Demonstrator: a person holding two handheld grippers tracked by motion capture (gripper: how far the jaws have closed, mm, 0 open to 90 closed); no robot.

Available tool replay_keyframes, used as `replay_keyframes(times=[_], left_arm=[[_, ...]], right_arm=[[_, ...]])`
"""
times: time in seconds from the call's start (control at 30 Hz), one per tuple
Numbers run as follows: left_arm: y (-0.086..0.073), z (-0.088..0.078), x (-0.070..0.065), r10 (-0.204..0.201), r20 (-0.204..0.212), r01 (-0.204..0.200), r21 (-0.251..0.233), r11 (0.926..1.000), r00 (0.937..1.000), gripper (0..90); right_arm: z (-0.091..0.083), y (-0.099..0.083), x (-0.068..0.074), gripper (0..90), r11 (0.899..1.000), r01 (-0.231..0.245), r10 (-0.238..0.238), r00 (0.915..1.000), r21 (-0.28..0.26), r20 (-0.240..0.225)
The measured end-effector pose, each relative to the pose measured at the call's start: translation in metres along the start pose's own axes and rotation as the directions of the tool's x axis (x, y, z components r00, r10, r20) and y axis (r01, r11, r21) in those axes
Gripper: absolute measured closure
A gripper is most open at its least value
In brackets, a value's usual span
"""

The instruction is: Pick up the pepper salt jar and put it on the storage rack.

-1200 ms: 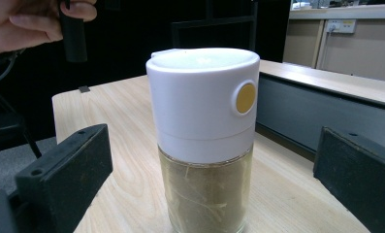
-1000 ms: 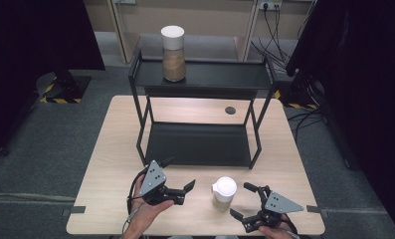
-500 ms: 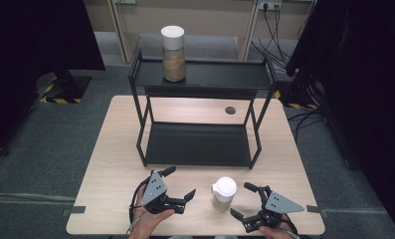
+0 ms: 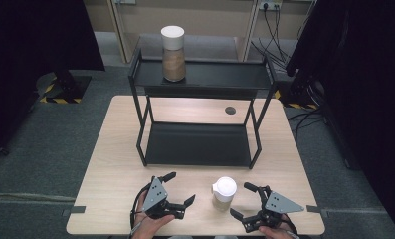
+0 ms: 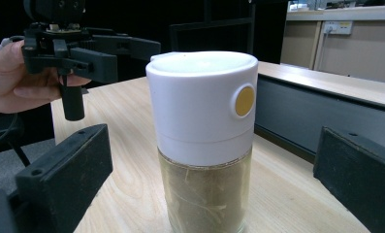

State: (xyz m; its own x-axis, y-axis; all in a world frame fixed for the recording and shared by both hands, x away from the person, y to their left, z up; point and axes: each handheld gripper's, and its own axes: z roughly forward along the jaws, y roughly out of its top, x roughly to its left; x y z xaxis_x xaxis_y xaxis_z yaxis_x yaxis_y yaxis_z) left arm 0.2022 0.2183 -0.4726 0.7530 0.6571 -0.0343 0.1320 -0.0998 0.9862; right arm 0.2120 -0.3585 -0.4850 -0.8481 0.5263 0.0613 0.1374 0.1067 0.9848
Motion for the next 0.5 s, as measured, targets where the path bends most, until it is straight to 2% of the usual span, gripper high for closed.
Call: replay_keyframes(times=[0.1,0.5], left_arm=[[-0.0016,-0.0006,-0.0005,0.014,-0.002,-0.014,0.002,0.9999,0.9999,3.7],[-0.0087,-0.0038,0.0013,-0.007,-0.012,0.007,0.01,0.9999,0.9999,3.8]], right_arm=[[-0.0004,0.0,0.0001,1.0,1.0,0.0,0.0,1.0,-0.001,0.002],[0.0003,-0.001,-0.0005,0.9,1.0,-0.002,0.002,1.0,0.004,0.0]])
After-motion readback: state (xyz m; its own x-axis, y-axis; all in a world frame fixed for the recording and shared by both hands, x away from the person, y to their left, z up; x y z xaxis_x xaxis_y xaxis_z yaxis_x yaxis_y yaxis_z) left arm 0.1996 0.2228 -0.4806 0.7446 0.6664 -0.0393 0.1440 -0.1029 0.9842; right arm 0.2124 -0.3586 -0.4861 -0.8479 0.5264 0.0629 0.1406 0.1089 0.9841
